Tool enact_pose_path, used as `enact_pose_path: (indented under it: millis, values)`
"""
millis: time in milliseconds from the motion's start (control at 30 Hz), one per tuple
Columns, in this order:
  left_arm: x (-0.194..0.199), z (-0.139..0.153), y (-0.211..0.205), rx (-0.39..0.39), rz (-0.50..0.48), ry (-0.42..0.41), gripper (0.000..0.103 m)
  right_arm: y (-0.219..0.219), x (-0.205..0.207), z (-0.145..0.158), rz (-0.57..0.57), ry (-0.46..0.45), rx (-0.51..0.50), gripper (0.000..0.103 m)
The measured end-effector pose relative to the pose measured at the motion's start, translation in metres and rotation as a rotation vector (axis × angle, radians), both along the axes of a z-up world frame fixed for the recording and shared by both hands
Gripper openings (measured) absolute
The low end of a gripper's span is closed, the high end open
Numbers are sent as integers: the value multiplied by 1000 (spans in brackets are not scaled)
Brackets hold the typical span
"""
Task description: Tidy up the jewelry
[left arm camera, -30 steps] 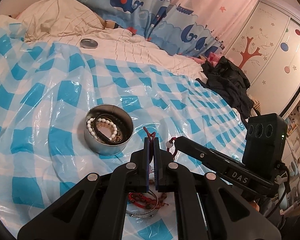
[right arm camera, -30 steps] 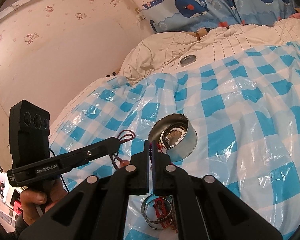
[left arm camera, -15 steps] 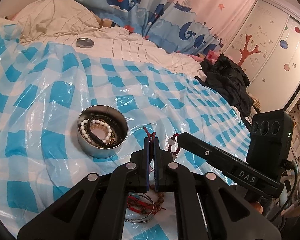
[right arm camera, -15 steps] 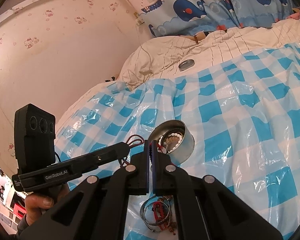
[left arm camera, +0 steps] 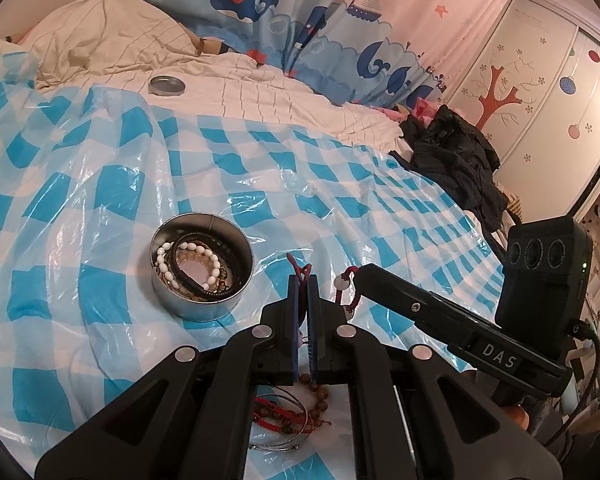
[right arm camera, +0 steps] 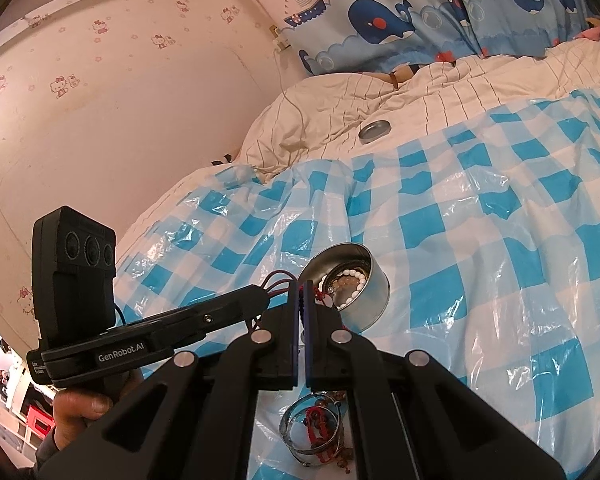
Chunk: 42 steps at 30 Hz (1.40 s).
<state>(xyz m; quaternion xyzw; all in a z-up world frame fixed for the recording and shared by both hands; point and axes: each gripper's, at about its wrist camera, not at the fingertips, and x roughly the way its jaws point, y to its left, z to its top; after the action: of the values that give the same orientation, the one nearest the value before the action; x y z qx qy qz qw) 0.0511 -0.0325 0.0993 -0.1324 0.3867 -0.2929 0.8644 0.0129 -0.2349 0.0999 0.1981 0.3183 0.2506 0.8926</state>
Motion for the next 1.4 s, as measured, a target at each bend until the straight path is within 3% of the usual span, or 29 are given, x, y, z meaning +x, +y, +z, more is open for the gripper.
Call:
enact_pose_path:
  millis: [1400]
  values:
    - [14, -3, -9, 7, -5, 5, 3, 0, 12, 1, 8, 1, 0, 3]
